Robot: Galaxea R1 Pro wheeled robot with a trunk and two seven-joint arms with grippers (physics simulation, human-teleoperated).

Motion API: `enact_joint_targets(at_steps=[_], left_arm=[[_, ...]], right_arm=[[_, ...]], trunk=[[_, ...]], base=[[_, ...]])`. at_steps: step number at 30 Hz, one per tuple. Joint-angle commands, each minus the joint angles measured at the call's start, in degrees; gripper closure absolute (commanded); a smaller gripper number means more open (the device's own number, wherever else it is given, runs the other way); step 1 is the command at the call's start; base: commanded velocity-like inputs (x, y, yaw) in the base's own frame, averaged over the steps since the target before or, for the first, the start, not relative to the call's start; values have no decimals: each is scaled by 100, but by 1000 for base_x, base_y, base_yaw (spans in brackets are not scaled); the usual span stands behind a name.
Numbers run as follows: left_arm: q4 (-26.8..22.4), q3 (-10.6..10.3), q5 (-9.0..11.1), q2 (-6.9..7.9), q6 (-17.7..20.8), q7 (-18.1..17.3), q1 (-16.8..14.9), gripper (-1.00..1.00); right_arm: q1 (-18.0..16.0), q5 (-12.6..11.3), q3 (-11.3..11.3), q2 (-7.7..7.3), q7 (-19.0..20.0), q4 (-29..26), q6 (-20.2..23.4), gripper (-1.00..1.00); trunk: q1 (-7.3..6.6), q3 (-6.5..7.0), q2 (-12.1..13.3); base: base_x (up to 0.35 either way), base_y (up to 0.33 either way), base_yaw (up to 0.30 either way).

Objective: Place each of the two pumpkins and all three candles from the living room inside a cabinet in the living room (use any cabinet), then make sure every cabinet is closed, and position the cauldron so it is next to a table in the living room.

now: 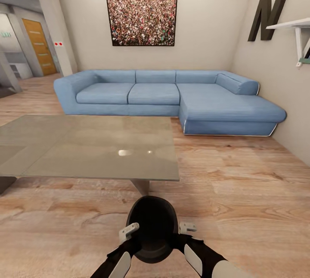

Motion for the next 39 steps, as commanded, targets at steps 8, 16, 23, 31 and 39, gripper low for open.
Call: enact_joint_targets(at_steps=[8, 16, 23, 31, 39], left_arm=[[-1, -114, 76, 8, 4, 35, 0, 100], [-1, -114, 76, 8, 4, 35, 0, 100], [-1, -114, 76, 8, 4, 35, 0, 100], [-1, -114, 76, 8, 4, 35, 0, 100], [-1, -114, 76, 8, 4, 35, 0, 100]], right_arm=[[-11, -134, 160, -3, 1, -179, 24, 100], [-11, -134, 160, -4, 1, -179, 24, 100], [-11, -134, 160, -4, 1, -179, 24, 100], [-11, -137, 160, -3, 1, -179, 24, 100], [-11, -134, 160, -3, 1, -179, 24, 100]], trunk=[[-2, -5, -3], [-2, -5, -3], [-2, -5, -3], [-2, -5, -3], [6, -72, -7]], base=[[0, 0, 0], [3, 0, 0], [152, 0, 0], [17, 0, 0], [0, 0, 0]])
